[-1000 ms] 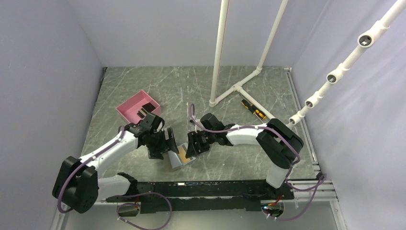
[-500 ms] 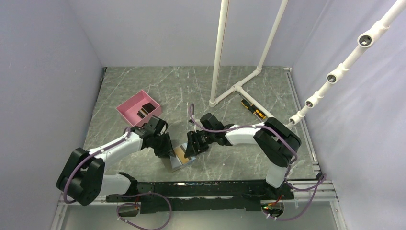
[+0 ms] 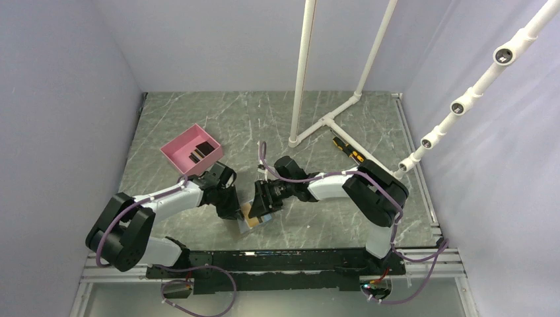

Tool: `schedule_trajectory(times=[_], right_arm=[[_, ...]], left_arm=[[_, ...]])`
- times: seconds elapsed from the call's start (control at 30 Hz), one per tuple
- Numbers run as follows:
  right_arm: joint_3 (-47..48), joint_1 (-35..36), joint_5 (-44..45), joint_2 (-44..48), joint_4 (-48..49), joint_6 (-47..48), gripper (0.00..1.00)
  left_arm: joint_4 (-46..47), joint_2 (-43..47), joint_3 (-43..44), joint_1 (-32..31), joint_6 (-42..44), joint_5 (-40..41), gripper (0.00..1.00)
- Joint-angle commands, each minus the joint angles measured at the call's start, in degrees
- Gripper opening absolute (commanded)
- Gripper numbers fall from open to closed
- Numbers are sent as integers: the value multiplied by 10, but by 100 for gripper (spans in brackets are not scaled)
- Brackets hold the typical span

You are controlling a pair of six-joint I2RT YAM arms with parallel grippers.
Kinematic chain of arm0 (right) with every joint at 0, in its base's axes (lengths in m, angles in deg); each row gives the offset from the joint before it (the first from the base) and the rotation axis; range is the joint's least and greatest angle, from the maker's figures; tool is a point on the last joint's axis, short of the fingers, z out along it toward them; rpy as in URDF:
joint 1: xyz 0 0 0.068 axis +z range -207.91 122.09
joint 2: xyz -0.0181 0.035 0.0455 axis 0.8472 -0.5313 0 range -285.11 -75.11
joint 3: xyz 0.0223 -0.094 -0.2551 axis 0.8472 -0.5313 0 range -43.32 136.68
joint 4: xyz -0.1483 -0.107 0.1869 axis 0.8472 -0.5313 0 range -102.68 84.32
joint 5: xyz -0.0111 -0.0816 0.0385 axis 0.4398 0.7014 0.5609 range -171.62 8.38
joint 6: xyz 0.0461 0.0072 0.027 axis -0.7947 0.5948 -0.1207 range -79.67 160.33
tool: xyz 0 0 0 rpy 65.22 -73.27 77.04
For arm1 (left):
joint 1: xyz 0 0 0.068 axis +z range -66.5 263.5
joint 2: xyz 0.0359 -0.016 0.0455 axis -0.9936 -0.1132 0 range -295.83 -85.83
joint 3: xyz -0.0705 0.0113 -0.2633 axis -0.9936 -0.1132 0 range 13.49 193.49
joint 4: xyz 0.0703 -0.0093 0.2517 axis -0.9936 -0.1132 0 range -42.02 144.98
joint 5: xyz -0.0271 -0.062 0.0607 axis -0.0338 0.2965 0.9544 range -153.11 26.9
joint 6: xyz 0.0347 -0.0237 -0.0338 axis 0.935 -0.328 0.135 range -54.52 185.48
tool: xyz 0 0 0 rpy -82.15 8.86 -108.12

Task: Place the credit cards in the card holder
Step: Insert the credit card into the card holder.

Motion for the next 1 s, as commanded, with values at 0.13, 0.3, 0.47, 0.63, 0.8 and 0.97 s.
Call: schedule_trajectory(times=[0.13, 0.3, 0.47, 0.63, 0.8, 0.97], right_arm=[[-9, 1, -5, 19, 31, -5, 58], [-15, -4, 11, 25, 13, 10, 58], [-12, -4, 11, 25, 7, 16, 58], [-16, -4, 17, 38, 3, 16, 58], [-24, -6, 27, 53, -6, 19, 58], [-27, -8, 28, 56, -4, 20, 56]], left_arm=[[-35, 38, 5, -13, 4, 31, 32], [-131, 118, 52, -13, 10, 45, 52], [-146, 153, 103, -13, 8, 19, 55], [-121, 150, 137, -13, 3, 0, 37], [-43, 110, 121, -13, -4, -45, 13], [-32, 60, 91, -14, 3, -27, 0]])
